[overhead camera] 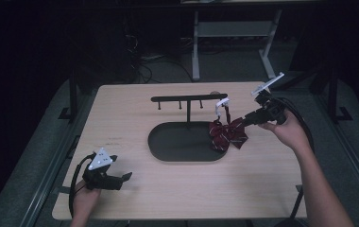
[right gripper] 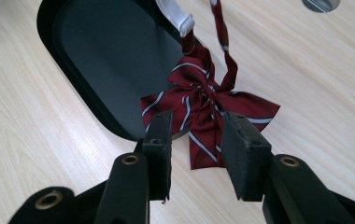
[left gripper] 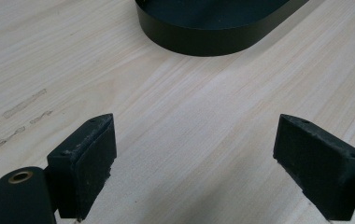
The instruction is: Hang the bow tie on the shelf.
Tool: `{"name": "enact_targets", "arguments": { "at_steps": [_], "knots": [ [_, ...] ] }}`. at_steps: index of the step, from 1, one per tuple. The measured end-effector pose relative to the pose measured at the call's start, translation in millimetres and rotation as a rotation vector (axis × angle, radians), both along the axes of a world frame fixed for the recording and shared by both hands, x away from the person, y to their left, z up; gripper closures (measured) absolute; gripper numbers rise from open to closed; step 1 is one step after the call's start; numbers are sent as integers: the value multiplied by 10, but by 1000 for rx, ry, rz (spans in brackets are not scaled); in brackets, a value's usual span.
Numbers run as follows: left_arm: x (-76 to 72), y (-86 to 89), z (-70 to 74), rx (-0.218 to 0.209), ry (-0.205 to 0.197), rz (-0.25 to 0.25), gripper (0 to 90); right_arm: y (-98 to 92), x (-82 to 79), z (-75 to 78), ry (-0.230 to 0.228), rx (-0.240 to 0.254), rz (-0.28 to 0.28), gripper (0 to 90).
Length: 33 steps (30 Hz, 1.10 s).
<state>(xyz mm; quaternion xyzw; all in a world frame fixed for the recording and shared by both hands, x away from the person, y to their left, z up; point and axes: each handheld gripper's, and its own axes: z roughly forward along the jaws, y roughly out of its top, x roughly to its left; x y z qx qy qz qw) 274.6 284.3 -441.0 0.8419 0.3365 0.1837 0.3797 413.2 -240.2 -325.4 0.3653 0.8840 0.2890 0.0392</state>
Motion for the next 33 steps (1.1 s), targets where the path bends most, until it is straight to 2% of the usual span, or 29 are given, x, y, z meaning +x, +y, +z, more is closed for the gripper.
{"name": "enact_targets", "arguments": {
  "at_steps": [6,23,33],
  "knots": [
    [-1,-4,-3,-2,2,2,132,-41,-27,-88,15,4,-4,619],
    [-2,-5,-2,0,1,0,132,-119,-127,-211,33,24,-14,577],
    [-1,-5,-2,7,0,-3,132,-173,-208,-375,47,36,-18,571]
  ]
}}
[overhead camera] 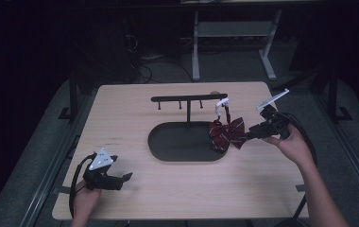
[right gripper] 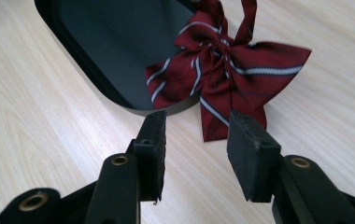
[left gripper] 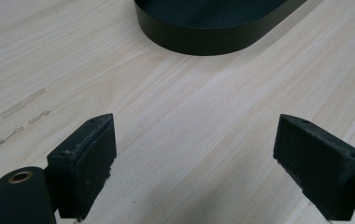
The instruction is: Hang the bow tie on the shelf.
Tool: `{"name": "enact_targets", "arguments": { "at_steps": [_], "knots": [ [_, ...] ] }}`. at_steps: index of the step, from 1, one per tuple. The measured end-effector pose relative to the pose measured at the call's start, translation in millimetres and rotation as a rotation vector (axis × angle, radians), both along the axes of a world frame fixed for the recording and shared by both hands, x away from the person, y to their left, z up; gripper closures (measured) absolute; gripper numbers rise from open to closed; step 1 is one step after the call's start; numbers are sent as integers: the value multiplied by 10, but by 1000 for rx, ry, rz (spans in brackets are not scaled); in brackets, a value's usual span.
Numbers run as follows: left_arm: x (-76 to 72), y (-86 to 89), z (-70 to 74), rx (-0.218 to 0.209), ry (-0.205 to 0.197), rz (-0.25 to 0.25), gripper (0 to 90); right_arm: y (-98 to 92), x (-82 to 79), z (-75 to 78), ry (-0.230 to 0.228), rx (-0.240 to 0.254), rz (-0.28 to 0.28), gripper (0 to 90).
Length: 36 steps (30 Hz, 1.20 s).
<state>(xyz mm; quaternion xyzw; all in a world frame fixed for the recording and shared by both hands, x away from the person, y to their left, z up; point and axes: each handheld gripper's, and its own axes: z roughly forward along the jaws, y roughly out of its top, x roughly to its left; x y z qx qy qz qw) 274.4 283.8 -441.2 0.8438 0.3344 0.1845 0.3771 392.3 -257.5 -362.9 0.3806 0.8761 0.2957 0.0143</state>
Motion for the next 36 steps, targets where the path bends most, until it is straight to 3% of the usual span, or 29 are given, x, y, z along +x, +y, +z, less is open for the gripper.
{"name": "enact_targets", "arguments": {
  "at_steps": [36],
  "knots": [
    [6,-12,-15,-1,4,0,132,-113,-321,-375,33,20,-12,529]
  ]
}}
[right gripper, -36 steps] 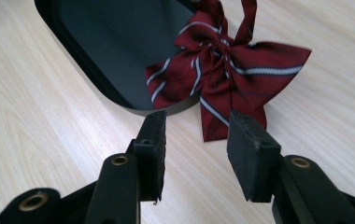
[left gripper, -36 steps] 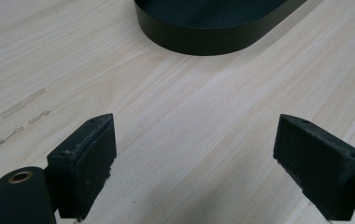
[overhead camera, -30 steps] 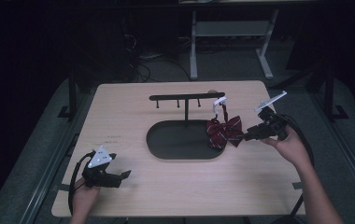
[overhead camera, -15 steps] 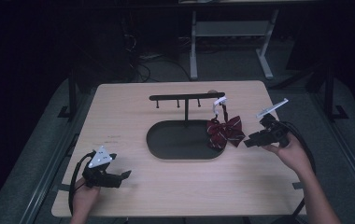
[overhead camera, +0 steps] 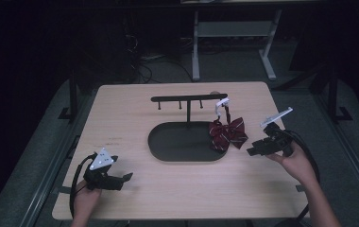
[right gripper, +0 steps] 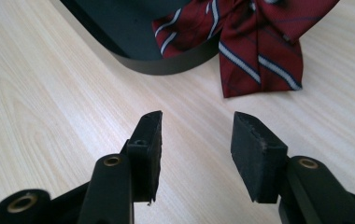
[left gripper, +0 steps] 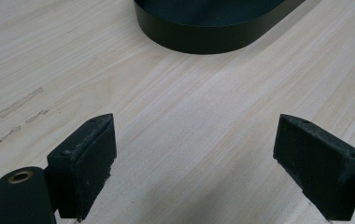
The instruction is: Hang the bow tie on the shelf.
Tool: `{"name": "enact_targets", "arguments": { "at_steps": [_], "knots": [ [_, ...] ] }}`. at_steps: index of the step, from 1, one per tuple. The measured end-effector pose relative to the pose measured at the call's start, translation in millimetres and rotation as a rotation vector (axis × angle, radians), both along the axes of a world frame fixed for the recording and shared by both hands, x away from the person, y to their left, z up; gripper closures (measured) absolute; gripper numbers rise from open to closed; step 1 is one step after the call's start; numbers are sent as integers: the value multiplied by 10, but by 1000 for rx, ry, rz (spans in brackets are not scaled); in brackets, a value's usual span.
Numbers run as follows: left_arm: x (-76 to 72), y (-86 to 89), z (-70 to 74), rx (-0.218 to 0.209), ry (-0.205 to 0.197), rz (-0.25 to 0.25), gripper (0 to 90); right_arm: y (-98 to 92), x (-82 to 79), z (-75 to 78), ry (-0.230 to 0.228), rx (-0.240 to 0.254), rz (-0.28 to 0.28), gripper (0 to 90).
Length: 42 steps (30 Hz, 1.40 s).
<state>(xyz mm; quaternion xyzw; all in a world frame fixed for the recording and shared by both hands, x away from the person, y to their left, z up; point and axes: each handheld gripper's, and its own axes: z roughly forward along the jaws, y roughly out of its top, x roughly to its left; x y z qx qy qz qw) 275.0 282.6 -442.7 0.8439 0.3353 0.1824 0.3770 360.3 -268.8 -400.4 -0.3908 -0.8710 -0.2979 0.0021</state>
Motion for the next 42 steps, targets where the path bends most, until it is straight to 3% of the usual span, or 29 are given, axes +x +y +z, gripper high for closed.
{"name": "enact_targets", "arguments": {
  "at_steps": [18,42],
  "knots": [
    [-3,0,-1,4,7,1,132,-43,-208,-244,19,40,-13,503],
    [-5,2,15,10,-2,-8,132,-28,-447,-401,-13,81,-26,487]
  ]
}}
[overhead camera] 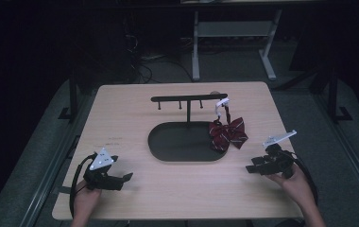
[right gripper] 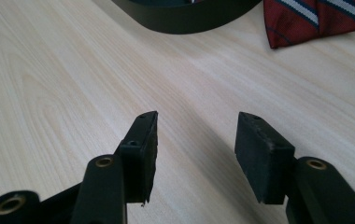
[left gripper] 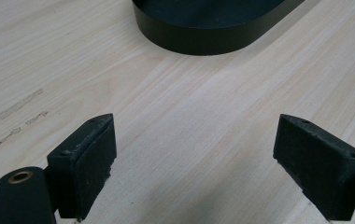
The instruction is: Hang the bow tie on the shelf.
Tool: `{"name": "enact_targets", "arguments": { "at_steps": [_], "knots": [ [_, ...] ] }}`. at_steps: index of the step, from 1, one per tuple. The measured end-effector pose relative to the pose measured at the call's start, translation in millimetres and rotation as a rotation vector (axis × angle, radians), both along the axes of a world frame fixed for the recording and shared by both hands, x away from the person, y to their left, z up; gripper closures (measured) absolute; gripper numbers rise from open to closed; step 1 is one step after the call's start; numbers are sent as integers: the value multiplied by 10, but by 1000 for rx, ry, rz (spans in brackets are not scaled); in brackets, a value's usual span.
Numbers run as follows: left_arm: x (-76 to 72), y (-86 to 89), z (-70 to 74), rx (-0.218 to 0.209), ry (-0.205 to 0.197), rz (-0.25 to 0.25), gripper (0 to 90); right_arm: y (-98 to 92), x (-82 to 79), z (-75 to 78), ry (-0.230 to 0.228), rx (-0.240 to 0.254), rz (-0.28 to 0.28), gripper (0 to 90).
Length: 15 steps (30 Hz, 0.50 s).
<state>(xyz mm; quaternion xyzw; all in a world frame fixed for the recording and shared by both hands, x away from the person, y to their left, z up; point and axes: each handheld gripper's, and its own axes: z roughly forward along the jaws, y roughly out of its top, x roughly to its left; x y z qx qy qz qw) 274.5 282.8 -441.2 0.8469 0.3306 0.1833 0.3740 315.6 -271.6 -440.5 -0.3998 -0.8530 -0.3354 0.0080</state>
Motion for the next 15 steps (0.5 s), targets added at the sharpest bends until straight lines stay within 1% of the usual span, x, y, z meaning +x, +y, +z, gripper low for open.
{"name": "enact_targets", "arguments": {
  "at_steps": [1,4,7,10,12,13,14,15],
  "knots": [
    [0,0,0,0,1,0,132,7,-13,-1,-3,-8,-2,487],
    [1,-3,1,-1,0,-2,132,16,-45,-10,-12,-1,-2,486],
    [3,1,8,-2,-3,-1,132,25,-83,-17,-28,-10,-8,478],
    [6,4,13,-1,-5,0,132,23,-128,-17,-39,2,-6,470],
    [8,3,16,1,-6,-2,132,23,-172,-18,-53,20,-9,458],
    [8,-3,14,-6,-8,2,132,20,-190,-16,-61,23,-9,451],
    [12,2,19,3,-6,-2,132,17,-208,-12,-69,23,-16,444],
    [12,2,19,3,-6,-2,132,16,-223,-11,-73,30,-20,438]
  ]
}}
